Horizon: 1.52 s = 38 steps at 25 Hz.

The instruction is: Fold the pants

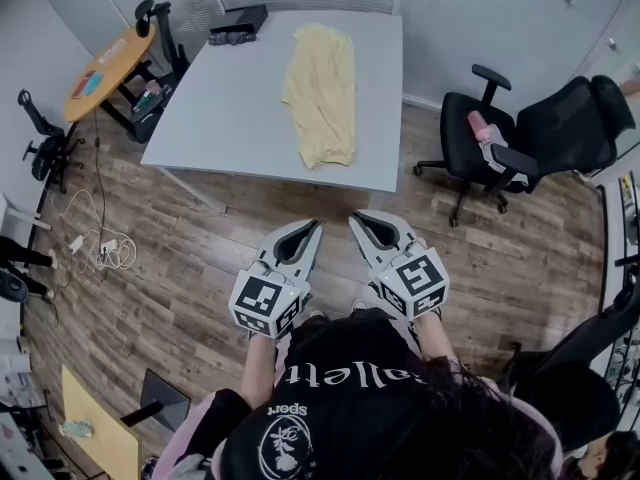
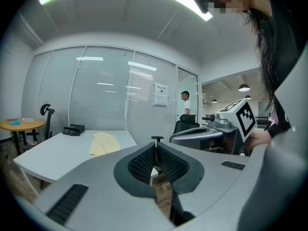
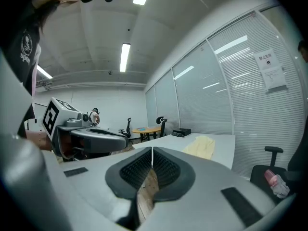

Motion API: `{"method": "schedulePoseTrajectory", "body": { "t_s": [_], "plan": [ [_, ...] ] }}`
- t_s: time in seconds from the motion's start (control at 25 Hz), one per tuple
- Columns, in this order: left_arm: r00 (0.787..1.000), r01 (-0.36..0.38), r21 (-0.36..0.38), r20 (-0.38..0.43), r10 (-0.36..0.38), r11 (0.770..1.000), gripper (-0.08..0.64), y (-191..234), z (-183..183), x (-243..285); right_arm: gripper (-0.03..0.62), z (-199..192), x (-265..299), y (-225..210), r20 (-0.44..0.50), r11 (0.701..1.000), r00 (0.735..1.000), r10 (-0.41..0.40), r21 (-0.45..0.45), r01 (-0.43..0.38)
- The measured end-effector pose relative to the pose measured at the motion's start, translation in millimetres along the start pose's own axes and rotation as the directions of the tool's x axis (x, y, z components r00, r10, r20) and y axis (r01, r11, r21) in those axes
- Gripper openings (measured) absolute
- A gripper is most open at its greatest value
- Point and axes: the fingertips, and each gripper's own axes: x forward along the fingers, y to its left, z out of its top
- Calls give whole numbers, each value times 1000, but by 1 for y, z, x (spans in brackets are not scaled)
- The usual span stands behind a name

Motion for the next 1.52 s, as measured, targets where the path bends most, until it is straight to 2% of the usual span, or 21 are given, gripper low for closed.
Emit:
{"method": "schedulePoseTrajectory", "body": {
  "t_s": [0.48,0.84,1.2,1.52],
  "plan": [
    [997,-57,-14,-53,56,998,34,-20,-17,17,26,-24,-3,-15,-29,995,995,97,32,-96],
    [991,-95,-7,-98,94,995,34,-9,-27,22,26,-35,15,-16,-41,987,987,154,58,-151],
    [991,-76,-16,-111,74,997,34,27,-29,40,26,-35,46,-44,-56,992,993,104,75,-100],
    [993,-38,-12,-112,36,999,34,94,-21,71,28,-27,102,-75,-88,997,995,38,75,-32]
  ]
}}
